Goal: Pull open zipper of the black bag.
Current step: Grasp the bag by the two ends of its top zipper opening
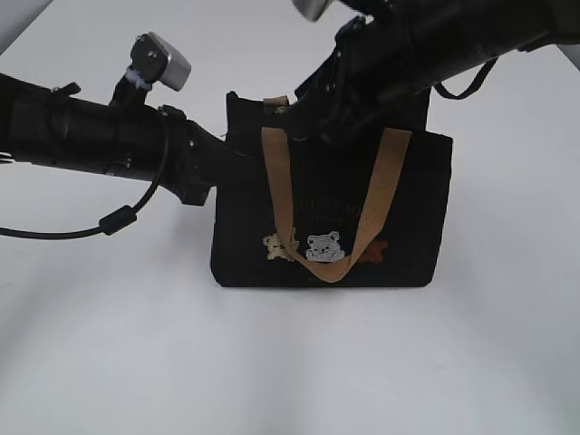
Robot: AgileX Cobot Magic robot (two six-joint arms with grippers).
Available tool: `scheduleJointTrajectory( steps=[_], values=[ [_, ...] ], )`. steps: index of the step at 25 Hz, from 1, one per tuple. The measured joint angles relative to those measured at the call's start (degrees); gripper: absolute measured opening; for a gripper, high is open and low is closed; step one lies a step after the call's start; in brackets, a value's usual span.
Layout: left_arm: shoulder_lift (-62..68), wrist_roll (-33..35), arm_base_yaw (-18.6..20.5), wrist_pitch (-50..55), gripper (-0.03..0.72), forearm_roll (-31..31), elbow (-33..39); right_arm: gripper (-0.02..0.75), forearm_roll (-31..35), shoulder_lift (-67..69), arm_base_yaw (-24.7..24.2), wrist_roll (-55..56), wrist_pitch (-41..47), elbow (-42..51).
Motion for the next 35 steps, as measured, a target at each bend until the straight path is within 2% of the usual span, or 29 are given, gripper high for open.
scheduleJointTrajectory(
  steps=[3,7,10,15,17,20,23,28,31,35],
  values=[
    [0.0,0.0,0.0,0.0,0.066,0.1,0.0,0.35,-6.5,1.7,0.0,-0.2,-0.2,-0.2],
    [0.0,0.0,0.0,0.0,0.066,0.1,0.0,0.315,-8.2,2.7,0.0,-0.4,-2.2,-0.4],
    [0.0,0.0,0.0,0.0,0.066,0.3,0.0,0.237,-8.0,3.0,0.0,-0.4,-3.1,-0.4],
    [0.0,0.0,0.0,0.0,0.066,0.4,0.0,0.043,-7.8,3.1,0.0,0.3,-3.3,-0.6],
    [0.0,0.0,0.0,0.0,0.066,0.4,0.0,0.002,-7.8,3.1,0.0,2.0,-3.2,-0.6],
    [0.0,0.0,0.0,-0.1,0.066,0.4,0.0,-0.001,-7.6,2.9,-0.7,6.1,-1.5,-0.6],
    [0.0,0.0,0.0,-0.1,0.066,0.4,0.0,-0.001,-7.6,1.5,-3.4,11.5,2.7,-0.6],
    [0.0,0.0,0.0,-1.3,0.066,0.3,0.0,-0.001,-8.3,-3.1,-14.6,23.4,13.1,-0.6],
    [0.0,0.0,0.0,-1.8,0.066,0.2,0.0,-0.001,-10.2,-4.2,-19.7,28.7,18.9,-0.6],
    [-0.1,-0.8,-0.1,-2.9,0.066,-0.1,0.0,-0.001,-10.6,-4.2,-18.8,30.4,20.4,-0.6]
  ],
)
